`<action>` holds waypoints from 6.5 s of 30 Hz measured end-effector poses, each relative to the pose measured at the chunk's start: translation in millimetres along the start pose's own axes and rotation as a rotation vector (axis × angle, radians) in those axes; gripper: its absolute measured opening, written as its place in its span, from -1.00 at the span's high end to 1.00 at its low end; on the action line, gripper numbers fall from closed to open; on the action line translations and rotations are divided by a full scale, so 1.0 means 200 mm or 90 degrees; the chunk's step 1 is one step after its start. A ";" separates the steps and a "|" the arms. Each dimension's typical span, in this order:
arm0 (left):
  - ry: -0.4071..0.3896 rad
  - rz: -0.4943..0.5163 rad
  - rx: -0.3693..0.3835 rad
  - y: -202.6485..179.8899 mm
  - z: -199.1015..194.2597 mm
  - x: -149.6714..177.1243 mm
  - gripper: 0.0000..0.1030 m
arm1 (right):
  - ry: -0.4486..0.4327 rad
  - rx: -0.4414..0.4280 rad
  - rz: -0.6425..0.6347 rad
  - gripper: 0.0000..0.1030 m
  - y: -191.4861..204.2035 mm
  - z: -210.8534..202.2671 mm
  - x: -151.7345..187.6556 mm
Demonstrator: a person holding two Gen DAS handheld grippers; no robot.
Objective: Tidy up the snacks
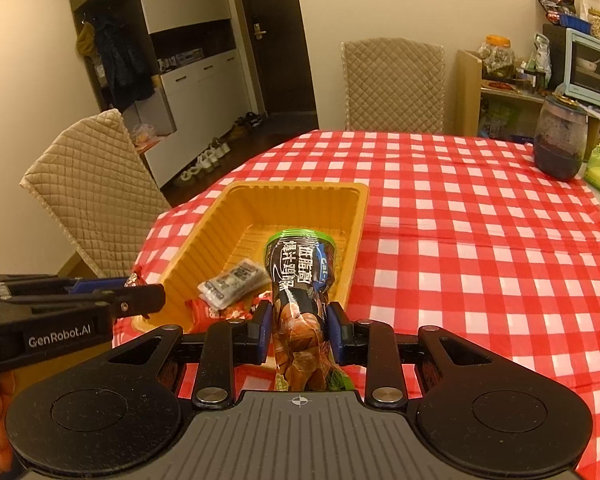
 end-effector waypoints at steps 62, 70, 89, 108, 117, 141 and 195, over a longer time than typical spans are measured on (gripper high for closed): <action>0.020 -0.025 -0.033 0.28 0.23 -0.04 0.13 | 0.022 -0.008 0.016 0.43 0.07 0.37 -0.12; 0.021 -0.030 -0.033 0.30 0.24 -0.04 0.13 | 0.029 -0.011 0.014 0.43 0.09 0.40 -0.12; 0.008 -0.048 -0.038 0.32 0.18 -0.01 -0.22 | 0.051 -0.019 0.074 -0.20 0.00 0.41 -0.05; -0.018 -0.055 -0.074 0.25 -0.08 0.01 -0.90 | 0.045 0.003 0.085 -0.41 -0.05 0.06 0.03; -0.029 -0.061 -0.093 0.19 -0.24 0.03 -0.99 | 0.027 0.019 0.082 -0.56 -0.07 -0.13 0.05; -0.020 -0.047 -0.095 -0.12 -0.55 0.19 -0.99 | 0.007 0.062 0.082 -0.78 -0.17 -0.59 0.22; -0.033 0.000 -0.092 -0.33 -0.69 0.28 -0.99 | -0.017 0.093 0.043 -0.78 -0.16 -0.83 0.30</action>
Point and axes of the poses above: each gripper's, at about its wrist camera, not at the fingertips, and z roughly the way its jaws point, y to its left, x to its underside, the point moved 10 cm from there along z, roughly the way its jaws point, and after that the axes turned 8 degrees about x, right-handed, at the moved point
